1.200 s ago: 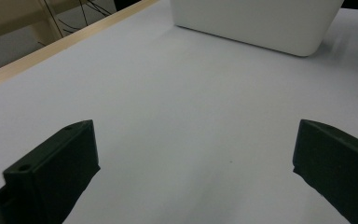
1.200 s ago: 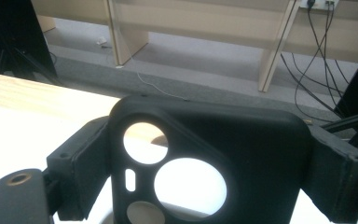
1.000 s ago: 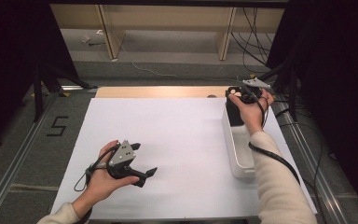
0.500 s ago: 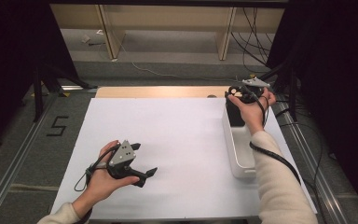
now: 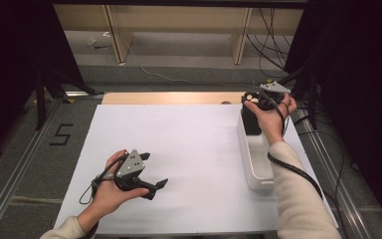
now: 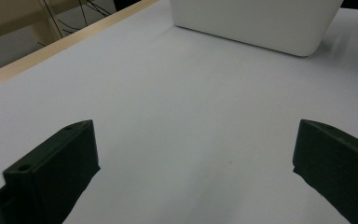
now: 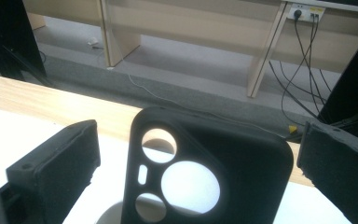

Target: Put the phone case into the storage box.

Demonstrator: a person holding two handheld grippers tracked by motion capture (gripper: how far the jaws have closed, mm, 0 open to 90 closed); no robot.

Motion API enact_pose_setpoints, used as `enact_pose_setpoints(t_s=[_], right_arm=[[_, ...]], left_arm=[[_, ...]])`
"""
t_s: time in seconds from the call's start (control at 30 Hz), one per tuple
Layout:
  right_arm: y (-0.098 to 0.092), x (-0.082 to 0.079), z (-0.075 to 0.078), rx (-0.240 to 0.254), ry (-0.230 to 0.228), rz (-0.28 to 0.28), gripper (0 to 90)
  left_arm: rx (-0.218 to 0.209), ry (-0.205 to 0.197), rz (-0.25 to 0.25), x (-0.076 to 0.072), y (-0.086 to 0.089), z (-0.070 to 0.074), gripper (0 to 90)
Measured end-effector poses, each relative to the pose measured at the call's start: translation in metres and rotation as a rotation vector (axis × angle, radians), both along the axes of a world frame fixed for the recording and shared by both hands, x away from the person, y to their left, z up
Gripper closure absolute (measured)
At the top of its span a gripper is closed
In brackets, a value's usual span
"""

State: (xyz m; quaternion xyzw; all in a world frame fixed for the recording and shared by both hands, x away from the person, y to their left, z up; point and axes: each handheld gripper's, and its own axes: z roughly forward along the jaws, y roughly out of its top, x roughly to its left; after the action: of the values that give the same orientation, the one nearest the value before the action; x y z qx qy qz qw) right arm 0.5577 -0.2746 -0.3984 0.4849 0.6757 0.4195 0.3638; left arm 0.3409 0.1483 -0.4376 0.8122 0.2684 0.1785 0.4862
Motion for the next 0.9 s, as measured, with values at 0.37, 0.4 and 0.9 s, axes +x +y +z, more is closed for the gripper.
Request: enact_pose_setpoints(t_s=[0.37, 0.4, 0.9], right_arm=[[0.003, -0.011, 0.011, 0.001, -0.027, 0.007, 0.9], [0.004, -0.012, 0.011, 0.001, -0.028, 0.006, 1.0], [0.005, -0.029, 0.018, 0.022, -0.038, 0.034, 2.2]], left_arm=[[0.000, 0.000, 0.001, 0.000, 0.000, 0.000, 0.0], [0.000, 0.000, 0.002, 0.000, 0.000, 0.000, 0.0], [0.001, -0.002, 0.005, 0.000, 0.000, 0.000, 0.0]])
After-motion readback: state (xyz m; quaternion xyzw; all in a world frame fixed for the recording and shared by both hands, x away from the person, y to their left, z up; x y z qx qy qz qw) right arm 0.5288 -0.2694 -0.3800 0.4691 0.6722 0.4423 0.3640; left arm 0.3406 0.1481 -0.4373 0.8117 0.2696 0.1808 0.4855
